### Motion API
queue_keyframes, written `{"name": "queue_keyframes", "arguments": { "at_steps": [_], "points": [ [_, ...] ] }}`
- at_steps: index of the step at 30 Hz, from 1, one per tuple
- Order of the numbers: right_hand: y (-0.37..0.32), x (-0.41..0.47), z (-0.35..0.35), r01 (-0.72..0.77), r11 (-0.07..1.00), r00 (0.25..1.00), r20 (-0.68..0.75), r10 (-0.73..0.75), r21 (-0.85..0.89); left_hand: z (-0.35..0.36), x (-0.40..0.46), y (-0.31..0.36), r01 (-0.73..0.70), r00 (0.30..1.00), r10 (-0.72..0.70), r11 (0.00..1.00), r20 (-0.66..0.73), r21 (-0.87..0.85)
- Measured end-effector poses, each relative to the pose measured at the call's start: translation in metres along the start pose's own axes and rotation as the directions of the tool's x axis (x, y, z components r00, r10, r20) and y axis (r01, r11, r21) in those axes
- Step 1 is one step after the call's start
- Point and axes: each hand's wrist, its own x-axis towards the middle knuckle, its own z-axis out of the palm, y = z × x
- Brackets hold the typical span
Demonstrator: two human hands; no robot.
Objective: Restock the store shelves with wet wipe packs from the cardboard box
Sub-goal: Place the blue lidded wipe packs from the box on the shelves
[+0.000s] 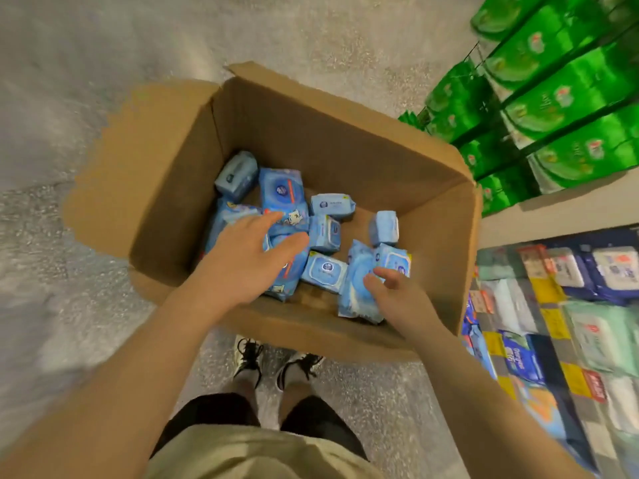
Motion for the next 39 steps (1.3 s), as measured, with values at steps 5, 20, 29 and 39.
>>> {"name": "queue_keyframes", "arguments": {
  "at_steps": [5, 20, 29, 39],
  "points": [
    [0.02, 0.057, 0.027, -0.119, 0.982, 0.984, 0.111, 0.136, -0.148, 0.022, 0.025, -0.019, 0.062, 0.997, -0.065, 0.997, -0.042, -0.051],
    [0.087, 0.173, 0.109, -0.492, 0.815, 0.853, 0.018, 0.522, -0.307, 0.069, 0.075, -0.042, 0.163, 0.986, -0.163, 0.986, -0.014, -0.034],
    [0.079, 0.175, 0.109, -0.515, 0.837, 0.855, -0.039, 0.517, -0.187, 0.059, 0.071, -0.042, 0.171, 0.985, -0.171, 0.985, -0.001, -0.012],
    [0.028, 0.09, 0.041, -0.613, 0.645, 0.785, 0.439, 0.436, 0.456, 0.047, 0.051, -0.011, 0.216, 0.976, -0.209, 0.966, 0.06, -0.142]
  ]
}}
